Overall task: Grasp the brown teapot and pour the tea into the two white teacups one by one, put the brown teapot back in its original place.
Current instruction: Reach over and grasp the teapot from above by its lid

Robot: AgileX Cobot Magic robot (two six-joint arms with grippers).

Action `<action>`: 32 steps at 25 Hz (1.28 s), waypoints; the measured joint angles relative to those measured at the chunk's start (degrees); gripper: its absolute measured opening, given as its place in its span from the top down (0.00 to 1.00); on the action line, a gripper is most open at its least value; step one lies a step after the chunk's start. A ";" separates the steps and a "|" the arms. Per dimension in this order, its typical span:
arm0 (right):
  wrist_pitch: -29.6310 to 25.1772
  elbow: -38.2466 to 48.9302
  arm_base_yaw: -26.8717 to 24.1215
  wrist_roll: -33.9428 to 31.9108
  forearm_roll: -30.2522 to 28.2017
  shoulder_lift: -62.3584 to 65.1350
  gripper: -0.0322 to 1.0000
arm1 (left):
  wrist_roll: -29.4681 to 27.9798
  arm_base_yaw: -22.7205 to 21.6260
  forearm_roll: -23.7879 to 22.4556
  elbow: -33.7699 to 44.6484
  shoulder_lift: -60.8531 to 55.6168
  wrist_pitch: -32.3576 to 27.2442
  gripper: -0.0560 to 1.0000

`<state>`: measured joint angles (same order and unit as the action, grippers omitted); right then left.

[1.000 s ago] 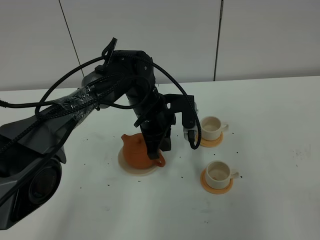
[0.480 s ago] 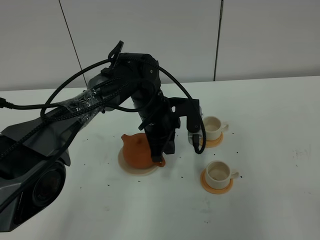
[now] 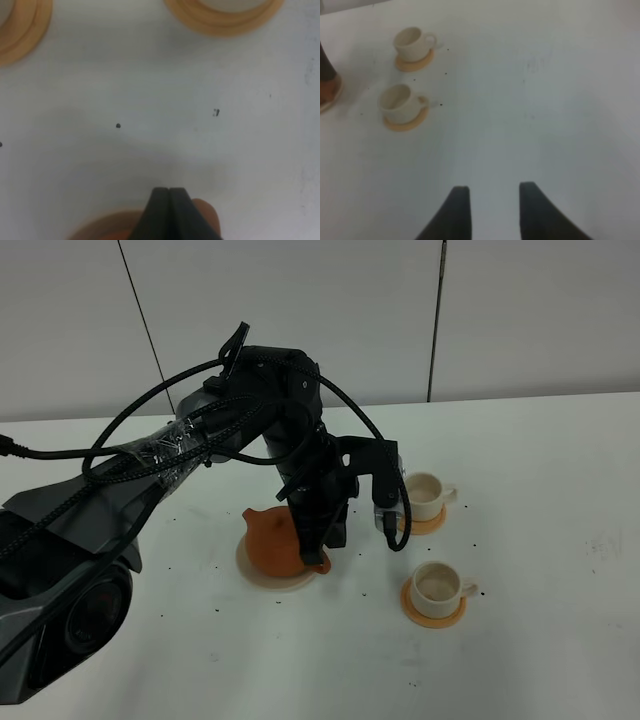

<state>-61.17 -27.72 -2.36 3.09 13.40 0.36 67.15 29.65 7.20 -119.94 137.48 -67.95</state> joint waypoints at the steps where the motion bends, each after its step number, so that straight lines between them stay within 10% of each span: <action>1: 0.00 0.00 0.00 0.00 0.00 0.00 0.74 | 0.00 0.00 0.00 0.50 -0.13 0.00 0.93; 32: 0.00 0.00 0.00 -0.06 0.00 0.00 0.74 | -1.31 0.11 0.01 2.05 -1.50 0.00 0.93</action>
<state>-61.17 -27.72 -2.36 3.03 13.40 0.36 65.84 29.76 7.20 -117.89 135.98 -67.95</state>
